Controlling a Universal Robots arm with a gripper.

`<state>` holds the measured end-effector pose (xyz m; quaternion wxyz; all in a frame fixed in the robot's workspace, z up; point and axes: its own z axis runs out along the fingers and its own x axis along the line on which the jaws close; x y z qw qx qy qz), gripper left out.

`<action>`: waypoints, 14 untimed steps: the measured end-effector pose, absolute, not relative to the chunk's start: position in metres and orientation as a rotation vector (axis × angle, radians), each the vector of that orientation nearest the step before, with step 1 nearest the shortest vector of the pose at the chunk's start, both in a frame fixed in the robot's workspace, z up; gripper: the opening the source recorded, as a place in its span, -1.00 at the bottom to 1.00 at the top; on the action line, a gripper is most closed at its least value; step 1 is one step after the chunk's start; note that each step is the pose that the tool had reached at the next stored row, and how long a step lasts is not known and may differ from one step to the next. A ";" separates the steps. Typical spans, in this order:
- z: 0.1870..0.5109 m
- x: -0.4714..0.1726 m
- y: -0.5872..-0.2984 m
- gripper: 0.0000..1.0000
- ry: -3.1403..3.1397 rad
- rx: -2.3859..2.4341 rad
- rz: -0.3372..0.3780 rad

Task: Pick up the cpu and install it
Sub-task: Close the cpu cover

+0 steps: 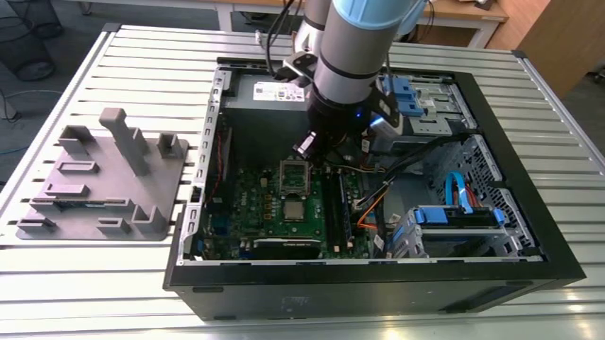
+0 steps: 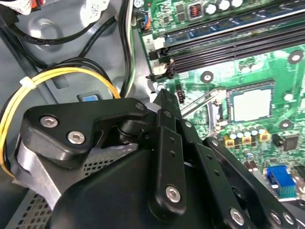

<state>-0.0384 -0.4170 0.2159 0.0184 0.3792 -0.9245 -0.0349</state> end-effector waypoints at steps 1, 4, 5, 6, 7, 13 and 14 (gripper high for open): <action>0.217 -0.038 -0.418 -0.79 -2.870 1.177 -0.106; 0.221 -0.038 -0.420 -0.79 -2.869 1.176 -0.101; 0.222 -0.038 -0.420 -0.79 -2.869 1.176 -0.100; 0.224 -0.038 -0.421 -0.79 -2.869 1.176 -0.099; 0.225 -0.038 -0.421 -0.79 -2.869 1.176 -0.098; 0.232 -0.038 -0.422 -0.79 -2.868 1.175 -0.092; 0.233 -0.038 -0.422 -0.79 -2.867 1.175 -0.091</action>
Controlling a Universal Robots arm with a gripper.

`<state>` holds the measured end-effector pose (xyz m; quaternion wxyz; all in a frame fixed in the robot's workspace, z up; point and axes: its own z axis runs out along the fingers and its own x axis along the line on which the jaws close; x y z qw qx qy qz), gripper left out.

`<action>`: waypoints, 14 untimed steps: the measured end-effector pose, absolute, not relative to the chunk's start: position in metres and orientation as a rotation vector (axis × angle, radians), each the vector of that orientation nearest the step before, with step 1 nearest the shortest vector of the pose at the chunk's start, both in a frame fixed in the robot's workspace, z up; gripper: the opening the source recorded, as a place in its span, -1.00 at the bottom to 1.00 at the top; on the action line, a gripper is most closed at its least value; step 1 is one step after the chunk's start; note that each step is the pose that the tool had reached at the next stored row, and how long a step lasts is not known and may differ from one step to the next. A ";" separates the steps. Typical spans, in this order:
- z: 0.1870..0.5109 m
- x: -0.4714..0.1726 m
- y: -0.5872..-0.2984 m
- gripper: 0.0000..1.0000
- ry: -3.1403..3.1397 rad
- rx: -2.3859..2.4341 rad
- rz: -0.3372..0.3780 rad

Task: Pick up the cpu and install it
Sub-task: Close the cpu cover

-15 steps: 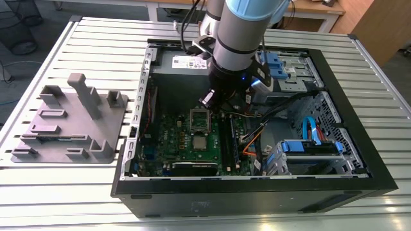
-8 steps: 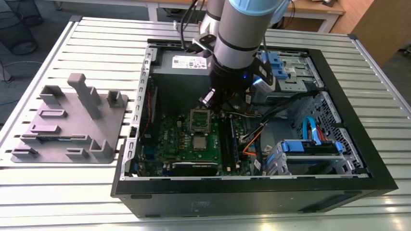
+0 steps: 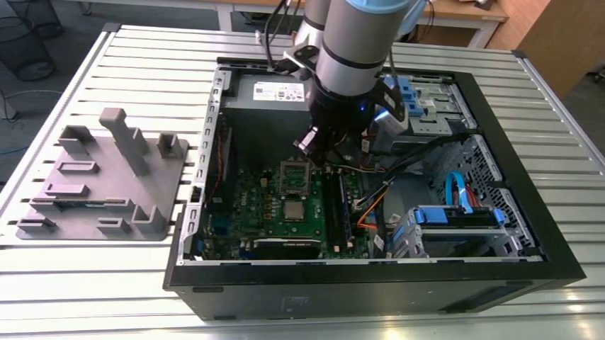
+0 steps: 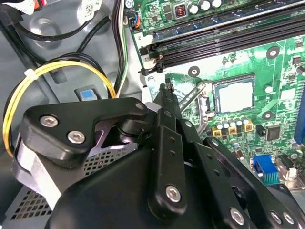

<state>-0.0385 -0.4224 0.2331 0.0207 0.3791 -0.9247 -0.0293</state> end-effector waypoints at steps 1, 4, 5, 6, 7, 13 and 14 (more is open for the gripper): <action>0.234 -0.038 -0.423 -0.79 -2.867 1.175 -0.089; 0.235 -0.038 -0.423 -0.79 -2.866 1.175 -0.083; 0.235 -0.038 -0.423 -0.79 -2.865 1.175 -0.079; 0.235 -0.038 -0.423 -0.79 -2.863 1.175 -0.073; 0.235 -0.039 -0.423 -0.79 -2.861 1.175 -0.067; 0.235 -0.039 -0.423 -0.79 -2.858 1.176 -0.055; 0.235 -0.039 -0.423 -0.79 -2.858 1.176 -0.054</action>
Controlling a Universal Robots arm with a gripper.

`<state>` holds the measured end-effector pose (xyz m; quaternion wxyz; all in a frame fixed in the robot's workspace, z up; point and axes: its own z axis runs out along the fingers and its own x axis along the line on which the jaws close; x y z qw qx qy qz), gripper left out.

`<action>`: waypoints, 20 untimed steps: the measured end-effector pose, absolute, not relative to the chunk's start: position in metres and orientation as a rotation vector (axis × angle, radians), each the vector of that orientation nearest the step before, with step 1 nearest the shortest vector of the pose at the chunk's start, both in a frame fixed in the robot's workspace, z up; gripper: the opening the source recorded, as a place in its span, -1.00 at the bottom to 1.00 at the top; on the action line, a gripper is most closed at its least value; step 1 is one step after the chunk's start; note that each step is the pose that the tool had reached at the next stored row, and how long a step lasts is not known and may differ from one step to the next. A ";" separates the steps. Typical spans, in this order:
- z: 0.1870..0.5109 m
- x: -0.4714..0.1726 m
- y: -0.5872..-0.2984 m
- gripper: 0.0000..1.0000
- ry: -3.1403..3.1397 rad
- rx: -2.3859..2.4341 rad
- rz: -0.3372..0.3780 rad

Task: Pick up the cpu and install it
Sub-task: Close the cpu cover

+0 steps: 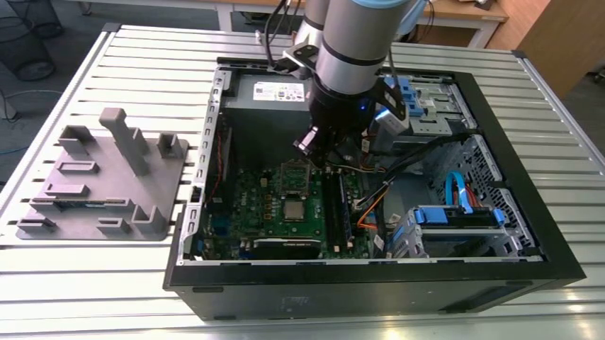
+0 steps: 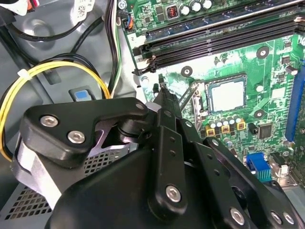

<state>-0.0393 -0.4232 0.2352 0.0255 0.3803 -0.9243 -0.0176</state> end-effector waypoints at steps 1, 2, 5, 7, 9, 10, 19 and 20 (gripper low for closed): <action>0.235 -0.040 -0.423 -0.79 -2.857 1.176 -0.054; 0.235 -0.040 -0.423 -0.79 -2.857 1.177 -0.054; 0.235 -0.040 -0.423 -0.79 -2.857 1.177 -0.055; 0.235 -0.041 -0.423 -0.79 -2.857 1.178 -0.054; 0.235 -0.041 -0.423 -0.79 -2.856 1.180 -0.054; 0.235 -0.041 -0.423 -0.79 -2.856 1.181 -0.054; 0.239 -0.041 -0.423 -0.79 -2.854 1.184 -0.054; 0.239 -0.041 -0.423 -0.79 -2.854 1.184 -0.054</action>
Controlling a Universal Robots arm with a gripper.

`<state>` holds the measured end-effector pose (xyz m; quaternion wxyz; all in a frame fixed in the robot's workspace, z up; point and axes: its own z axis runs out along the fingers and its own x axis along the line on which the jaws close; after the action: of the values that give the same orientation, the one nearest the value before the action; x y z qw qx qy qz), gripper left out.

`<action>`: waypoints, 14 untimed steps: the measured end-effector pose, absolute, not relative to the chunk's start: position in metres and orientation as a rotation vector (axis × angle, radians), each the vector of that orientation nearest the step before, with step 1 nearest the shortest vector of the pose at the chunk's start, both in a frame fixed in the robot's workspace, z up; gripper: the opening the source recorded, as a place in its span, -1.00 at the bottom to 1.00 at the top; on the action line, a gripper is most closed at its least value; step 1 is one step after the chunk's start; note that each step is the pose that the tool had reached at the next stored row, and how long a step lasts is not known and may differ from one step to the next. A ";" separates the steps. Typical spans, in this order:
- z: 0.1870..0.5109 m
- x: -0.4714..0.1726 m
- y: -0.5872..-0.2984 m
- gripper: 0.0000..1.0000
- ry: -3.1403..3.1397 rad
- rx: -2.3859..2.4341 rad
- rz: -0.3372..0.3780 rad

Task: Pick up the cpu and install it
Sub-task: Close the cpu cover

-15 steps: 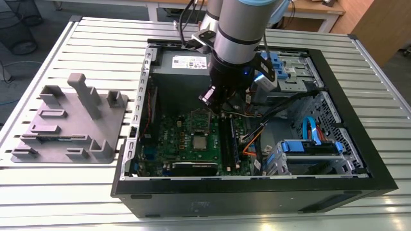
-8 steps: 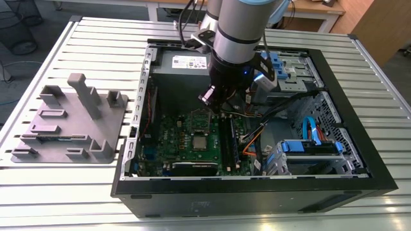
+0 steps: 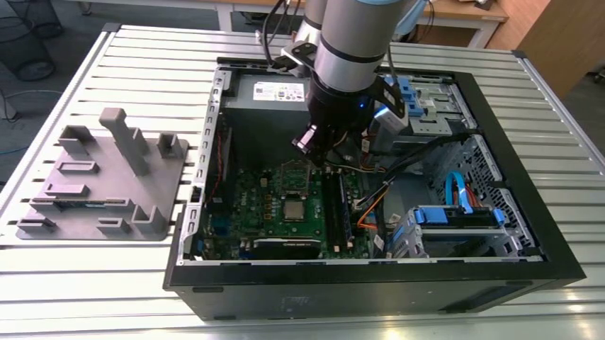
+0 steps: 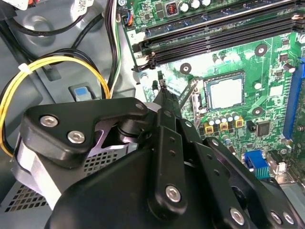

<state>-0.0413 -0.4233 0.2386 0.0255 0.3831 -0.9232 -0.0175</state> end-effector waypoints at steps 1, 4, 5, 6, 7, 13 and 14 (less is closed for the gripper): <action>0.239 -0.041 -0.423 -0.79 -2.854 1.184 -0.054; 0.239 -0.041 -0.424 -0.79 -2.854 1.184 -0.054; 0.239 -0.041 -0.424 -0.79 -2.855 1.184 -0.054; 0.239 -0.041 -0.425 -0.79 -2.855 1.183 -0.054; 0.239 -0.041 -0.425 -0.79 -2.855 1.182 -0.054; 0.239 -0.041 -0.425 -0.79 -2.859 1.173 -0.054; 0.239 -0.041 -0.425 -0.79 -2.861 1.170 -0.055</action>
<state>-0.0412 -0.4251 0.2386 0.0253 0.3783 -0.9252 -0.0176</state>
